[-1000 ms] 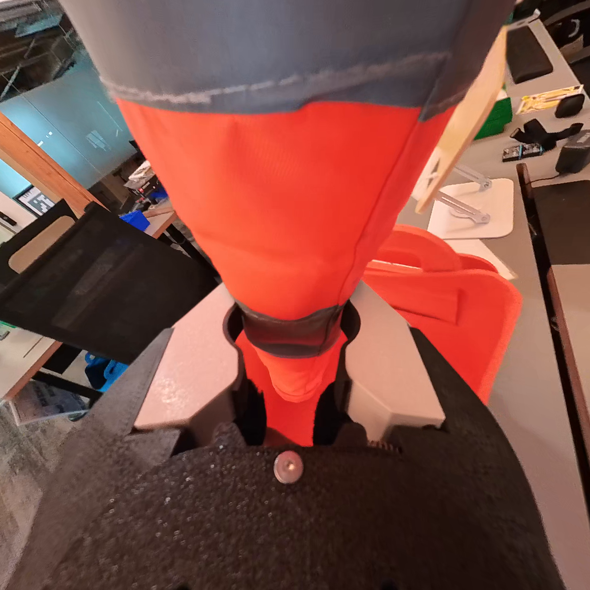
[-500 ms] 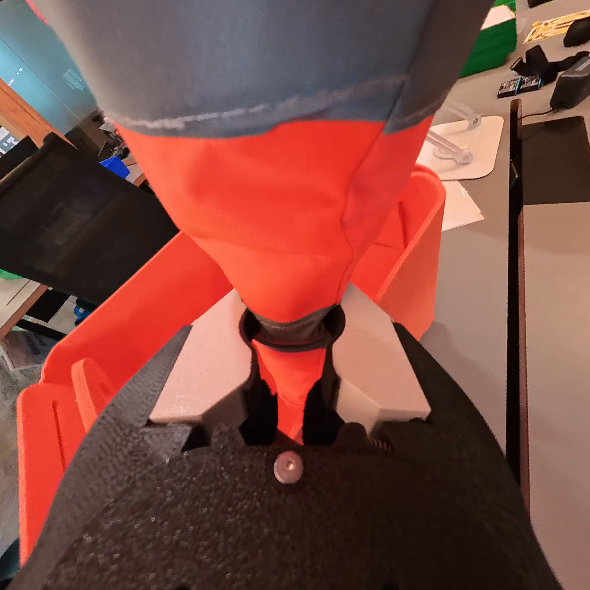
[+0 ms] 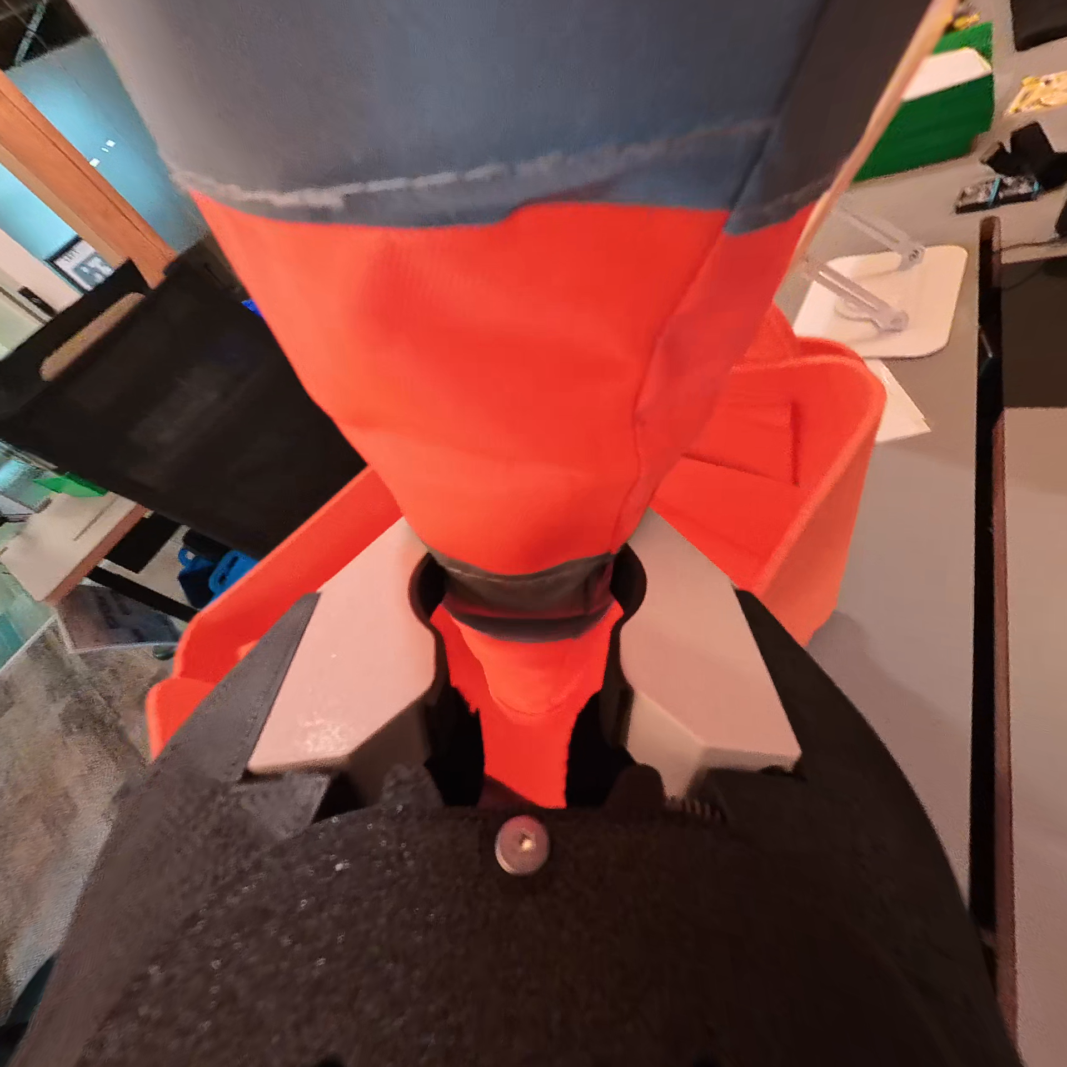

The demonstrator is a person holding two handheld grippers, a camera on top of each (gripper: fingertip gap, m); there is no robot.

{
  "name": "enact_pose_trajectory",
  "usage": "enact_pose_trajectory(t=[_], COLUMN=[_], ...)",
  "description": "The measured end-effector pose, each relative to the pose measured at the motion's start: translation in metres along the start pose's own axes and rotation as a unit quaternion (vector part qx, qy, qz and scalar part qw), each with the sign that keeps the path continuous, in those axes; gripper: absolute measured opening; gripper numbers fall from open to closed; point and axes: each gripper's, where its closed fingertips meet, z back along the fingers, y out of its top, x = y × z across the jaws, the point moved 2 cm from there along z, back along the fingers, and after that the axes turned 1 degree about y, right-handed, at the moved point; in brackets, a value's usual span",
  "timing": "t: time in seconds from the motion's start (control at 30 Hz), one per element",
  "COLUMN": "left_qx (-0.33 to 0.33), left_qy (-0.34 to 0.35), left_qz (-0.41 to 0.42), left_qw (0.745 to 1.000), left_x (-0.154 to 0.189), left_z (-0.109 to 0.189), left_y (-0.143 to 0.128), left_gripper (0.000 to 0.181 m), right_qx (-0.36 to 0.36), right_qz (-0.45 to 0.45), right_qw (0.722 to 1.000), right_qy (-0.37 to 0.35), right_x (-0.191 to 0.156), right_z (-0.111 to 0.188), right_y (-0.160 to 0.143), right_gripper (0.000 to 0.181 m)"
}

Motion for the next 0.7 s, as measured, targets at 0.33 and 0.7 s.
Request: enact_pose_trajectory(t=[0.33,0.7], left_qx=[0.000,-0.072], left_qy=[0.068,0.064], left_qz=[0.023,0.074], left_qw=[0.997,0.993], left_x=[-0.083,-0.141], left_z=[0.013,-0.064], left_y=[0.014,-0.047], left_gripper=[0.072,0.069], right_qx=[-0.015,-0.051], right_qz=[0.016,0.043], right_qw=[0.998,0.996], right_qy=[0.055,0.059], right_x=[-0.035,-0.017], right_z=[-0.079,-0.174], right_y=[0.025,-0.047], right_gripper=[0.150,0.149])
